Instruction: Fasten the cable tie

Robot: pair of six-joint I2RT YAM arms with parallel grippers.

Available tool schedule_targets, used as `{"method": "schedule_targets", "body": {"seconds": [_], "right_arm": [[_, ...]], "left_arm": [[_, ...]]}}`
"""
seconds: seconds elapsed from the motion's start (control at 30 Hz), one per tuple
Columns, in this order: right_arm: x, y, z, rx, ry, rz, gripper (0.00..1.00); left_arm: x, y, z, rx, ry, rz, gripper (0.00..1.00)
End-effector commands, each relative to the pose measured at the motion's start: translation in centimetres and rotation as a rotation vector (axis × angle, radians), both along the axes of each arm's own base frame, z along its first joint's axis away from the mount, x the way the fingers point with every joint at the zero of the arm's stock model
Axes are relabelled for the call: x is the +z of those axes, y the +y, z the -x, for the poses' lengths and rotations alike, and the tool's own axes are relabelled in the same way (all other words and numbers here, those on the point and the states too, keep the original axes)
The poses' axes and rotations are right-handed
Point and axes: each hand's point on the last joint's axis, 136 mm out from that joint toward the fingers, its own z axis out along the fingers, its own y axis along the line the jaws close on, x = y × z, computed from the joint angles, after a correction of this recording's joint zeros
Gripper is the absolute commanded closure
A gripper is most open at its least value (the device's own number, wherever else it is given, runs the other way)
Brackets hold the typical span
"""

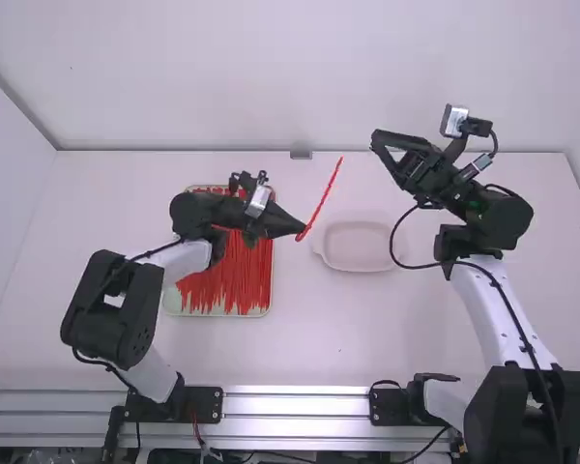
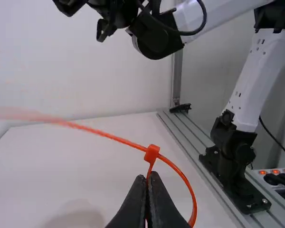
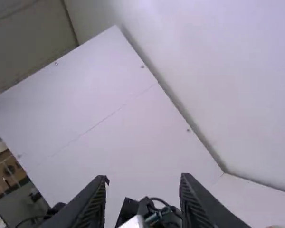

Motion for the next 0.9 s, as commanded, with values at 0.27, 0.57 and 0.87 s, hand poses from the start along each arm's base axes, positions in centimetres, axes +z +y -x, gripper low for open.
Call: {"method": "schedule_targets", "body": {"seconds": [0.27, 0.57, 0.87], "right_arm": [[-2.2, 2.7, 1.8, 0.153, 0.025, 0.142, 0.01], [-6.1, 5.4, 1.2, 0.203, 0.142, 0.207, 0.01], [-6.4, 6.8, 1.7, 0.215, 0.108, 0.223, 0.01]], "left_arm": [[1.4, 1.3, -1.7, 0.072, -0.016, 0.026, 0.98], [4.6, 1.7, -2.8, 0.083, -0.048, 0.038, 0.98], [7.4, 1.4, -2.9, 0.071, -0.06, 0.046, 0.98]]}}
